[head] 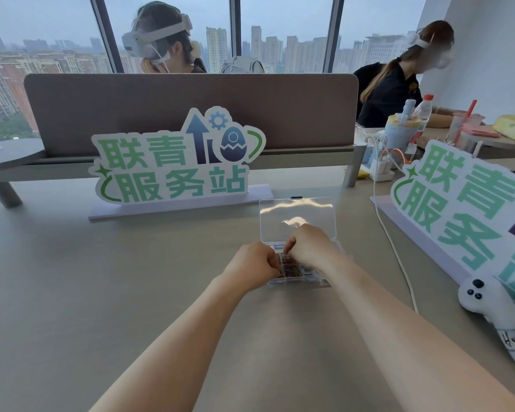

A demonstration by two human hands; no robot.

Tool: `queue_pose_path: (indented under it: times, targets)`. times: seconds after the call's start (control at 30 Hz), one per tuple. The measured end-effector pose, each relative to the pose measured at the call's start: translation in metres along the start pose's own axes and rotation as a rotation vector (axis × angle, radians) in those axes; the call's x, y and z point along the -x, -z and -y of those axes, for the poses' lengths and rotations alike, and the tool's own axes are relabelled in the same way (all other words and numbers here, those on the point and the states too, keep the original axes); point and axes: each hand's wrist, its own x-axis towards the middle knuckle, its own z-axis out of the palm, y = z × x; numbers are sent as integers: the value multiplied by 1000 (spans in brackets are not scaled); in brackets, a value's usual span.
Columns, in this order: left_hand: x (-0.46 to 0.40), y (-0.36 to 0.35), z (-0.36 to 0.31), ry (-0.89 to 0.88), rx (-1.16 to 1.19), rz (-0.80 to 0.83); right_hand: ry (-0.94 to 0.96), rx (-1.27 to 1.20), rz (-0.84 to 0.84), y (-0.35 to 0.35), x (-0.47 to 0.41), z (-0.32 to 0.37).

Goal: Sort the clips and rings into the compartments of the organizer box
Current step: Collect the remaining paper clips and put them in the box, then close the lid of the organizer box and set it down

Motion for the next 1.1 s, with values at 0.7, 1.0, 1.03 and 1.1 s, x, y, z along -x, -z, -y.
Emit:
queue_pose_path:
  times: [0.7,1.0,1.03,1.1]
  targets:
    - [4,-1,1,19,69,-73,56,-79,-118,-10,-4,-13]
    - [3,-3,-3,22,39,-51,87,-20,-62,-14,-3,-12]
    - [3,-3,-3,22,30,-45,88,-43,-80,-14,-4,-13]
    - [3,-3,-4,18,15,-44,84,-128,-123,-13,-5,-14]
